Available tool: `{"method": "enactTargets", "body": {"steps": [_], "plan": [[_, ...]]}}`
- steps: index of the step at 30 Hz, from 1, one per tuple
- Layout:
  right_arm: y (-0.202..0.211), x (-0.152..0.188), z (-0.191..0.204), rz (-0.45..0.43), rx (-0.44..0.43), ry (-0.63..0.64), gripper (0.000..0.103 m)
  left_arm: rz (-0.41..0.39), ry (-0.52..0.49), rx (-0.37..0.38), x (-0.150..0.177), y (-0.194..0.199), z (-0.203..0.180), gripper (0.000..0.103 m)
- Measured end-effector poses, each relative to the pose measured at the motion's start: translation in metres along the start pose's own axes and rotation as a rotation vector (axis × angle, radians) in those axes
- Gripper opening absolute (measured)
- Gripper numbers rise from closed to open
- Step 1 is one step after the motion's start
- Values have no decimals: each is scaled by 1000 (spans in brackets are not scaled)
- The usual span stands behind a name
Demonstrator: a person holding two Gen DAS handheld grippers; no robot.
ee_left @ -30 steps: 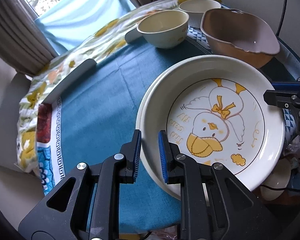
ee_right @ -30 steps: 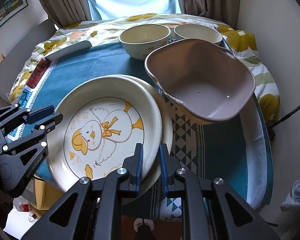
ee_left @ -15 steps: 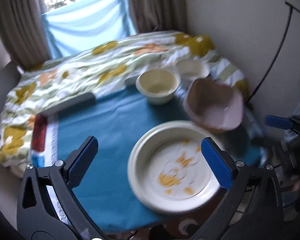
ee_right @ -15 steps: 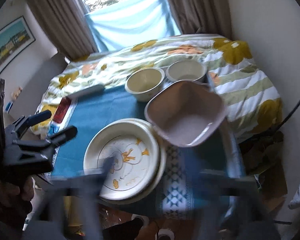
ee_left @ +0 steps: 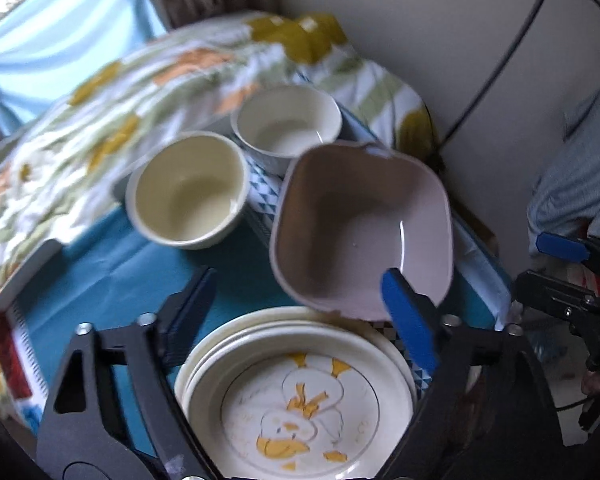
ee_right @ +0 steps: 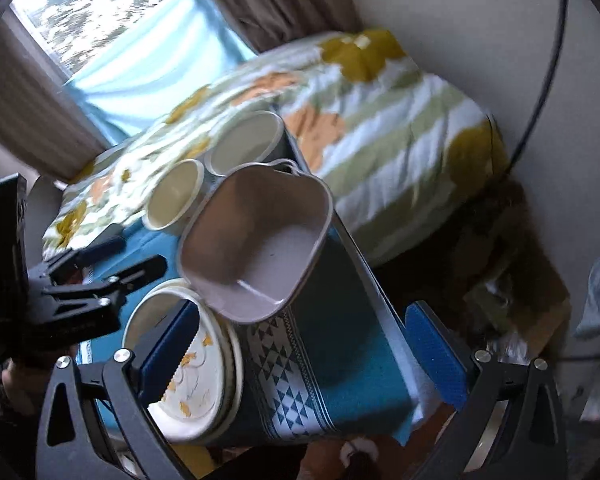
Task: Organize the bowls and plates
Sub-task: 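Grasp the rim of the mauve square bowl with the left gripper, then carry the mauve bowl and lower it onto the cloth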
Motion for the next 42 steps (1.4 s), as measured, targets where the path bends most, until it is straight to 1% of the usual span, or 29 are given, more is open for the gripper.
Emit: {"method": "enactTargets", "body": {"steps": [1, 2, 3, 4, 6, 7, 9, 14, 15, 17, 18, 19, 20, 22, 24, 26, 29, 32, 35, 37, 42], "plan": [[-9, 0, -2, 16, 4, -29, 99, 13, -8, 7, -1, -8, 1, 71], [-16, -1, -4, 30, 8, -51, 94, 30, -17, 15, -3, -17, 1, 69], [-24, -2, -6, 43, 11, -70, 85, 51, -26, 27, -4, -27, 1, 65], [-33, -3, -7, 58, 12, -89, 81, 71, -35, 40, -6, -36, 1, 61], [-46, -4, -7, 86, 9, -112, 68, 96, -56, 60, -7, -49, 1, 57], [-55, -4, -6, 101, 6, -121, 64, 102, -65, 64, -7, -53, 1, 54], [-67, -3, -4, 117, 12, -130, 60, 112, -81, 68, -10, -62, 1, 51], [-86, -6, -1, 119, 14, -156, 49, 122, -98, 79, -16, -78, 2, 48], [-89, -6, -1, 116, 16, -156, 46, 122, -104, 78, -17, -80, 1, 45], [-92, -8, 0, 114, 19, -158, 36, 124, -111, 78, -18, -84, 0, 33], [-94, -9, 0, 113, 18, -160, 29, 127, -113, 74, -19, -86, 0, 25], [-96, -9, 0, 114, 15, -162, 25, 127, -114, 68, -20, -86, 1, 21], [-96, -9, 0, 113, 19, -161, 23, 123, -116, 58, -21, -87, 1, 19], [-98, -10, -2, 111, 44, -151, 16, 120, -111, 48, -23, -88, 5, 13], [-96, -9, -3, 105, 44, -157, 16, 124, -99, 52, -24, -88, 7, 11], [-92, -10, -4, 96, 43, -156, 16, 119, -104, 47, -25, -85, 7, 10], [-84, -13, -3, 71, 58, -129, 16, 90, -110, 34, -28, -74, 2, 10], [-70, -17, 1, 52, 54, -109, 16, 54, -94, 28, -30, -53, -3, 10], [-49, -23, 8, 30, 44, -71, 16, 2, -62, 12, -30, -23, -4, 10], [-31, -28, 19, 7, 34, -22, 16, -33, -30, -1, -28, -2, -2, 10], [5, -34, 53, -45, -18, 108, 16, -137, 99, -54, -9, 63, 15, 10]]}}
Point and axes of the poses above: each gripper's, at about its wrist camera, not at the fingertips, and y roughly against the way its jaws point, z to its left, x to its underside, the point moved 6 cm from there along -y, roughly the way its jaws point, and after that the axes turned 6 degrees about y, right-handed, at the moved point
